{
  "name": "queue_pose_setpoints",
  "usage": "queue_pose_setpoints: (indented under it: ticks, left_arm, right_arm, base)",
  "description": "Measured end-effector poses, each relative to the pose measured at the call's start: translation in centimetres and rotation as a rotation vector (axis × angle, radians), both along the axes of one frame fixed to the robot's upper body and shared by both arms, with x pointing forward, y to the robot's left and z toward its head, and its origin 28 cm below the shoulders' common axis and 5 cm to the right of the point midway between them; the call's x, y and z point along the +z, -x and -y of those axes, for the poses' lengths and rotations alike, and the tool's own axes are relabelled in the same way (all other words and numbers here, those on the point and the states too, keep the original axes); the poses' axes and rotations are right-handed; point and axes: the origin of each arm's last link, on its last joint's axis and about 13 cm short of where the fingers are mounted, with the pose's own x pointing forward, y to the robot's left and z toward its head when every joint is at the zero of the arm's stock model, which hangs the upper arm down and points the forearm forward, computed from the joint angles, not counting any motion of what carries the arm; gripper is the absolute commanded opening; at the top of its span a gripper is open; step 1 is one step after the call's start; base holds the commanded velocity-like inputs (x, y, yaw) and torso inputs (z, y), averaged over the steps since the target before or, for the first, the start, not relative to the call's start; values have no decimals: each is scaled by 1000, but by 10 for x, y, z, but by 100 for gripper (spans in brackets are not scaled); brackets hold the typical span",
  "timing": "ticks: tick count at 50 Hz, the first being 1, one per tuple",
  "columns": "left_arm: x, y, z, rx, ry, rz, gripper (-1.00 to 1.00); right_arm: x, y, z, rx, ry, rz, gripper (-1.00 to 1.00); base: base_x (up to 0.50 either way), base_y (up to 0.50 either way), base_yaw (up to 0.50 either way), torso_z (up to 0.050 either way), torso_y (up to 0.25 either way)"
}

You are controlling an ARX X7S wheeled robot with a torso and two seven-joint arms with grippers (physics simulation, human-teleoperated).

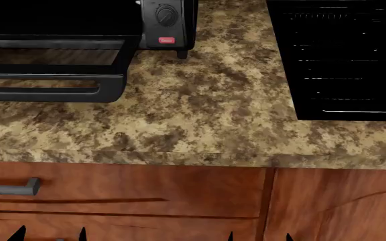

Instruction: Close the toaster oven door.

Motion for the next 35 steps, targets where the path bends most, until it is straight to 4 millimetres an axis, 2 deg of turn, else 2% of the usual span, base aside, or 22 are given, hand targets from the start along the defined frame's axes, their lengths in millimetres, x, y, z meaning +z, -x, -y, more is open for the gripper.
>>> queue_pose_setpoints:
  ticks: [13,35]
  left_arm:
    - [0,0,0,-8,12,-3,100]
    - [7,1,2,-31,21,-4,100]
  right_arm:
    - [1,0,-1,2,0,1,100]
    - [1,1,-1,9,-11,3,100]
  base:
    - [0,0,0,0,0]
    - [0,0,0,50,13]
